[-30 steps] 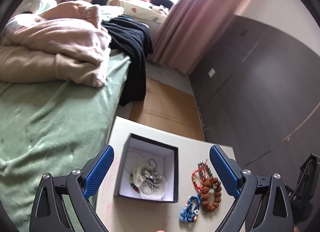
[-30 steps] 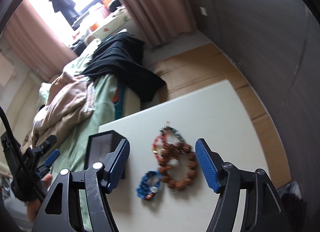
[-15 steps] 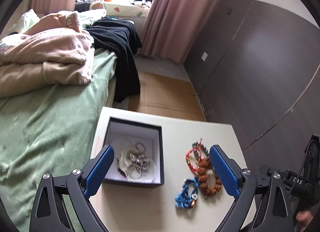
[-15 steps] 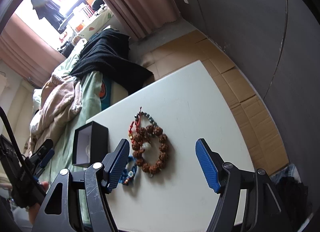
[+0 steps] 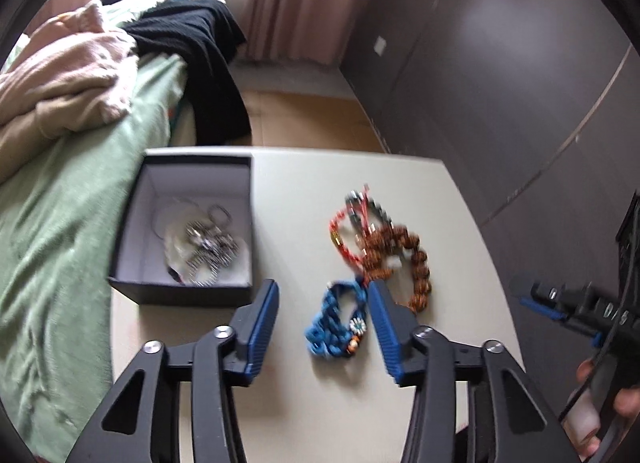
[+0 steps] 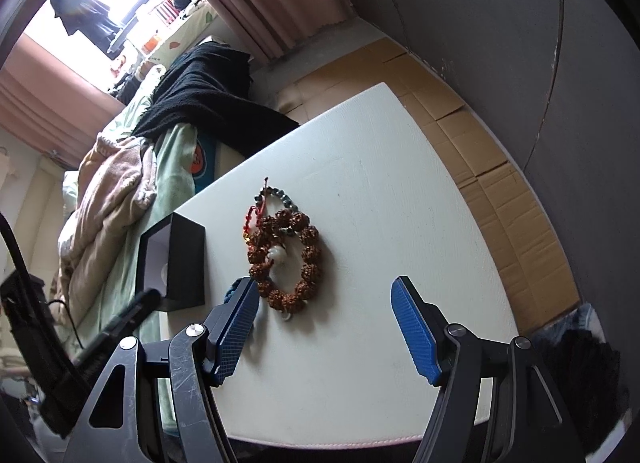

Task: Organize jewelry
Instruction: 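Grasp the blue braided bracelet with the left tool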

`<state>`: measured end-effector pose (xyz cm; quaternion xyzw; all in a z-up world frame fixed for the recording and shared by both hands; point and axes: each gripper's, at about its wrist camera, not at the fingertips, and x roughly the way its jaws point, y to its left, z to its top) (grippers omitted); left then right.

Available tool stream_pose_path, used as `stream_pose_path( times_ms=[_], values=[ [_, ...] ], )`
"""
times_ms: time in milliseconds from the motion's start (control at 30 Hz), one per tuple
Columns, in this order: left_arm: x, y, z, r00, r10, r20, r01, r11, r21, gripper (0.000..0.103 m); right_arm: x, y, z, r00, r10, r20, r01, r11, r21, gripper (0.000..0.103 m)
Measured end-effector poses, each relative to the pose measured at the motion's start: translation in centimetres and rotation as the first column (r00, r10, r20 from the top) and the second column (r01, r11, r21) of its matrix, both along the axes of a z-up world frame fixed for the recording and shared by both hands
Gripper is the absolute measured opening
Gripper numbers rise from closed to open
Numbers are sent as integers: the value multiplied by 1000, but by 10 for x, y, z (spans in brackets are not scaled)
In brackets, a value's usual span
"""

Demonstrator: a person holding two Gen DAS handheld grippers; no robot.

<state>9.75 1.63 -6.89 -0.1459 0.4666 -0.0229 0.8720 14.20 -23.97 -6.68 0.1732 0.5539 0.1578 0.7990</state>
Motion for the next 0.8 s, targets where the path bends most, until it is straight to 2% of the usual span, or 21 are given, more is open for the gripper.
stream_pose_path(
  times_ms=[200,367,467,600,733,800],
  values=[
    [11,-19,-25,996,-43,-81,47,998,43,39,1,-9,0,1000,-29,-3,29,1000,3,69],
    [18,-25,-39,991,-40,-124,51,995,86,38,3,-4,0,1000,-15,-3,15,1000,-4,69],
    [23,-28,-48,989,-28,-147,45,993,110,28,4,-1,0,1000,-3,-5,3,1000,-14,69],
    [30,-29,-63,982,-16,-186,42,990,136,28,7,1,-1,1000,4,-9,-4,1000,-15,69],
    [33,-32,-69,980,-26,-197,53,990,132,28,9,6,-5,1000,14,-20,-14,1000,-14,69],
    [33,-33,-69,980,-35,-197,59,991,116,21,10,10,-9,999,29,-32,-29,1000,8,69]
  ],
)
